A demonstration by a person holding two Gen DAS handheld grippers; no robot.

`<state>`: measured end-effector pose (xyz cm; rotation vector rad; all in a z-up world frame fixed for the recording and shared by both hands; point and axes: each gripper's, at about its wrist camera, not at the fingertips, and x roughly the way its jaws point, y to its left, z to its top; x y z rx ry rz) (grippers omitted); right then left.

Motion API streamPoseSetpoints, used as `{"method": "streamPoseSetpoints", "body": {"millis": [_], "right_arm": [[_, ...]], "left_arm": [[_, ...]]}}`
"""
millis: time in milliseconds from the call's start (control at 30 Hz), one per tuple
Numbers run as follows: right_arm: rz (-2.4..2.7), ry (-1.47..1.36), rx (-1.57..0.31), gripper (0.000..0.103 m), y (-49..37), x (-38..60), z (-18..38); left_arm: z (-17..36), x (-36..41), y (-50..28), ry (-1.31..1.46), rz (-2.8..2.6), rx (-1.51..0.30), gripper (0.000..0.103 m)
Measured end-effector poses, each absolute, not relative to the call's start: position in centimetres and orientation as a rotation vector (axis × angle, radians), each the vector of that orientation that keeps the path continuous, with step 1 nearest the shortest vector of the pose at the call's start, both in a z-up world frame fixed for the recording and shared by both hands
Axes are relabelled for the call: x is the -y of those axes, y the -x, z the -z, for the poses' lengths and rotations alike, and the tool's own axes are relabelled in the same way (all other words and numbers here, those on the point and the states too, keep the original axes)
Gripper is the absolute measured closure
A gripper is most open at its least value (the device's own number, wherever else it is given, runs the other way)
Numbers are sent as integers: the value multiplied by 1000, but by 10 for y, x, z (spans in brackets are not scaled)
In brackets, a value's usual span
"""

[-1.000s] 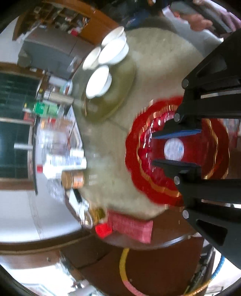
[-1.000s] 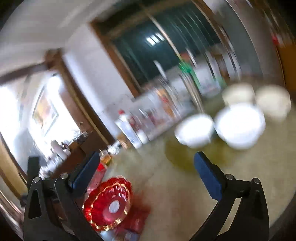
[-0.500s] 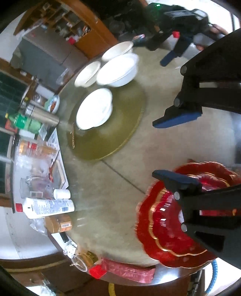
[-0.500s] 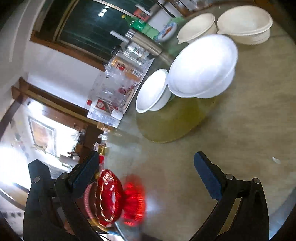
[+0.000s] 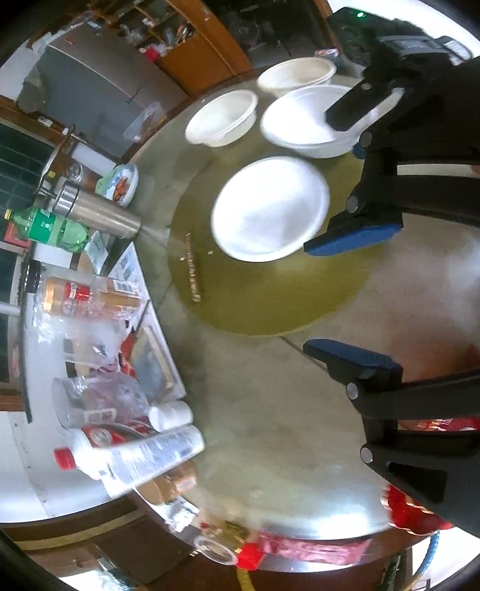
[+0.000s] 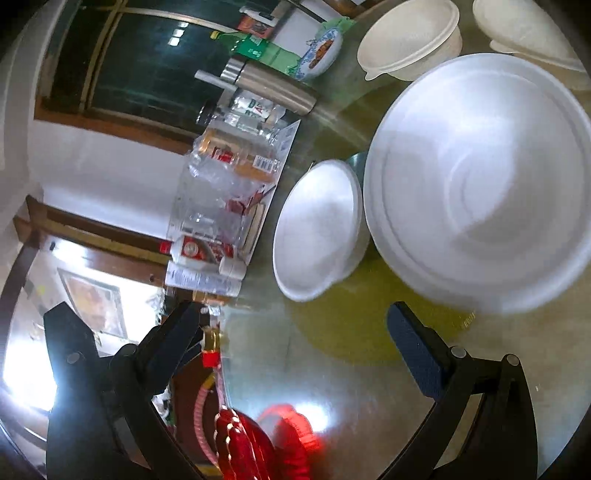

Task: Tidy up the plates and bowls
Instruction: 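Move the left gripper to the white plate rim and close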

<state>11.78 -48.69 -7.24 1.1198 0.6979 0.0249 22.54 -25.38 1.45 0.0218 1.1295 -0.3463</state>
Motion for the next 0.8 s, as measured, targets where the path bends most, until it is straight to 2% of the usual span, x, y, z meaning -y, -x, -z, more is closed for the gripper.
{"method": "streamPoseSetpoints", "body": {"millis": [433, 700, 800], "right_arm": [[0, -1119, -805, 0, -162, 496, 96], [44, -1086, -834, 0, -173, 495, 104], [44, -1095, -837, 8, -175, 495, 107]], "left_arm": [[43, 300, -290, -48, 336, -1233, 56], [51, 315, -297, -61, 368, -1250, 56], [54, 316, -298, -50, 387, -1268, 56]]}}
